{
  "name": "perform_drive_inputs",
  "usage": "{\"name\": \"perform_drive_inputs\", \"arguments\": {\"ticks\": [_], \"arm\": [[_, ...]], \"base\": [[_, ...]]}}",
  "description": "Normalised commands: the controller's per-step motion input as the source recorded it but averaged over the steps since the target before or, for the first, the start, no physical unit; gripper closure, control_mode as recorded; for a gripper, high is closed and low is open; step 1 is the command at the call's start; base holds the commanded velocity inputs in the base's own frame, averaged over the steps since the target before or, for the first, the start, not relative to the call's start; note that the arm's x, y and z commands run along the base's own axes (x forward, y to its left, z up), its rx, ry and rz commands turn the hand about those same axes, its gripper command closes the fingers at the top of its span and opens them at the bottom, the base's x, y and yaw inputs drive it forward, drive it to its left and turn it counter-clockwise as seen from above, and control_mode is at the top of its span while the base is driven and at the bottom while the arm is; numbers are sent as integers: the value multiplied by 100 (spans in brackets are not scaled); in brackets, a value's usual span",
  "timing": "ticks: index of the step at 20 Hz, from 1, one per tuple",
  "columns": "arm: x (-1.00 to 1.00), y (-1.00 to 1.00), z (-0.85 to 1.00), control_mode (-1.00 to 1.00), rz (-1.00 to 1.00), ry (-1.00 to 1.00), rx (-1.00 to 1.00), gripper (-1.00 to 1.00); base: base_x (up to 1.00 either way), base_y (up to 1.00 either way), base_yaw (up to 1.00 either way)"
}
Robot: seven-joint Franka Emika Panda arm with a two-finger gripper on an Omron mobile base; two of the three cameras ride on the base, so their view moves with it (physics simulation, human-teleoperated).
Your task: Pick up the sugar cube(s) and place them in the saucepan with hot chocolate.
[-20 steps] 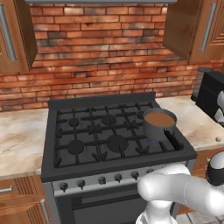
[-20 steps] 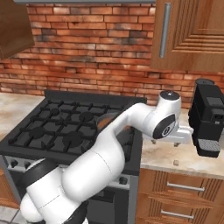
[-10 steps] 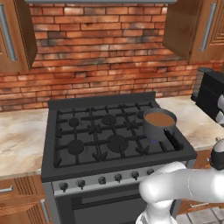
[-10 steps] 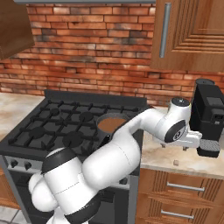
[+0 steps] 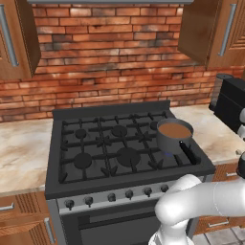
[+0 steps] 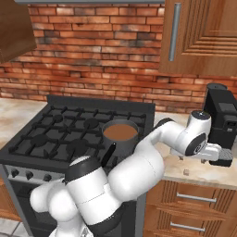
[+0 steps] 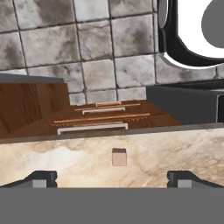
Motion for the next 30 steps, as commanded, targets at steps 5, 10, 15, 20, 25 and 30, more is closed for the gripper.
{"name": "perform_drive_inputs", "arguments": {"ticks": [5,10,15,20,25,30], "arm": [[17,-2,-19,-100,0,0,0,-100],[9,0,-29,-100,0,0,0,-100],[-8,0,-25,-100,0,0,0,-100],[-1,11,-15,-100,0,0,0,-100],[8,2,-34,-100,2,0,0,-100],[1,0,-29,-100,3,0,0,-100]], "base": [[0,0,0],[0,0,0],[0,0,0],[0,0,0],[0,0,0],[0,0,0]]}}
